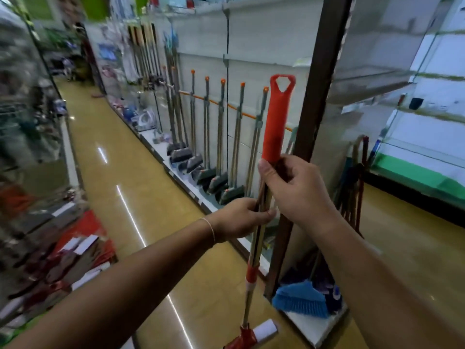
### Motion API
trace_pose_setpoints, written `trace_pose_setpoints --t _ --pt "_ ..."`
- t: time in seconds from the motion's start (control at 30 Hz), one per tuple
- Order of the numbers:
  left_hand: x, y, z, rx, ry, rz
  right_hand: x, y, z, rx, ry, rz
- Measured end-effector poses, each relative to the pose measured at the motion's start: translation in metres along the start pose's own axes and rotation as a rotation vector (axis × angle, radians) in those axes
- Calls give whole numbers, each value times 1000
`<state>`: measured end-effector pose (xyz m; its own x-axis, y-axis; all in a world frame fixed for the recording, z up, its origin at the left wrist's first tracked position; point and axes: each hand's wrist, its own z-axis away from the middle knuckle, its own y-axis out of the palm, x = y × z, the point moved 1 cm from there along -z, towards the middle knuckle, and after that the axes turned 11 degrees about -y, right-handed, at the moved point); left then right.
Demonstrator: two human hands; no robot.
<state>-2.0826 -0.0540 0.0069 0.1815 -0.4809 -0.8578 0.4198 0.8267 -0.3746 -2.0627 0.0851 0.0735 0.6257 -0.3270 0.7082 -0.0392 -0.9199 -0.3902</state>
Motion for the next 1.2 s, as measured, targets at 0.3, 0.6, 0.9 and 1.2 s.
trace_pose_setpoints --t 0.3,0.6,0.9,1.2 --pt "24 -146 -95 -18 -5 -12 -62 103 -140 24 32 -125" --pt "46 -276 -163 -89 -12 15 -100 192 -260 93 -34 -209" --pt "86 -398 -235 -268 -160 74 -172 302 -376 196 -82 -323" --pt "83 -536 -280 -458 -219 191 -191 391 -528 344 -287 -461"
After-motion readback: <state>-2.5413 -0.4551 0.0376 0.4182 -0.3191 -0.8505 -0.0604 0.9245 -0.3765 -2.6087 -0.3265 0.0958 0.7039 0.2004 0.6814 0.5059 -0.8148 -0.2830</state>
